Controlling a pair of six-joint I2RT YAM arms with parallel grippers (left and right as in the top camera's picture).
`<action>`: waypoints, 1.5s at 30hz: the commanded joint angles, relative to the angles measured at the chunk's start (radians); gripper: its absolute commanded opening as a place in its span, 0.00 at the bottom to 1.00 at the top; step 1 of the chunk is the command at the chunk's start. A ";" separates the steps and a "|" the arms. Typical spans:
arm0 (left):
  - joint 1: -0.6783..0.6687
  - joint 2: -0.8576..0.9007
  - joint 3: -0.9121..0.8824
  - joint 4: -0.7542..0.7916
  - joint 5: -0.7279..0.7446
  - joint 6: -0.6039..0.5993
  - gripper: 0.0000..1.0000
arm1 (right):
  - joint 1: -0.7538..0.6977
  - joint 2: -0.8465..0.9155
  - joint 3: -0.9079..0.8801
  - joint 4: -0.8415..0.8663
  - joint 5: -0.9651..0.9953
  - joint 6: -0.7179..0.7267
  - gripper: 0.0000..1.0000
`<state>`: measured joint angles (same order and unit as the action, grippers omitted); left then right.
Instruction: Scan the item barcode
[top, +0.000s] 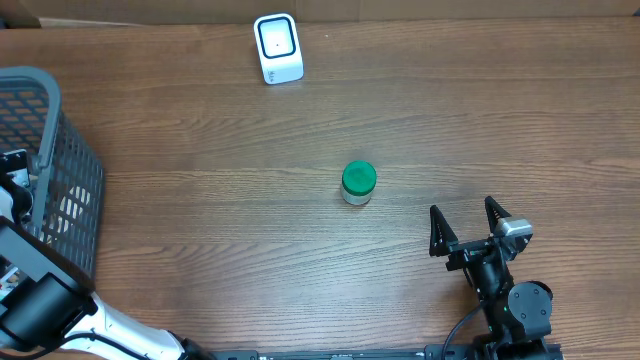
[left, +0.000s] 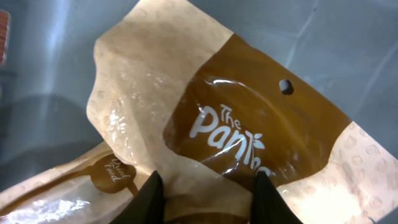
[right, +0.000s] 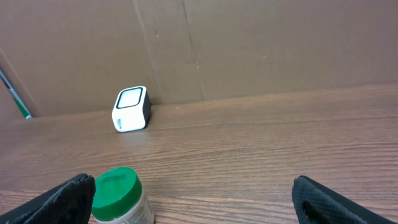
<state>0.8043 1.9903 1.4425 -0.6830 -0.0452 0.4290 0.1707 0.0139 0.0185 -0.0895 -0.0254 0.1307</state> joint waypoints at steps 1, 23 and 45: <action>-0.013 0.027 0.061 -0.043 0.006 -0.124 0.04 | -0.001 -0.011 -0.010 0.005 0.005 -0.001 1.00; -0.015 0.027 0.163 -0.327 0.124 -0.676 0.58 | -0.001 -0.011 -0.010 0.005 0.005 -0.001 1.00; 0.067 -0.108 0.422 -0.634 0.117 -0.810 0.86 | -0.001 -0.011 -0.010 0.005 0.005 -0.001 1.00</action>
<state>0.8261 1.9778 1.8412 -1.3056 0.0685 -0.3466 0.1707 0.0139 0.0185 -0.0902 -0.0254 0.1303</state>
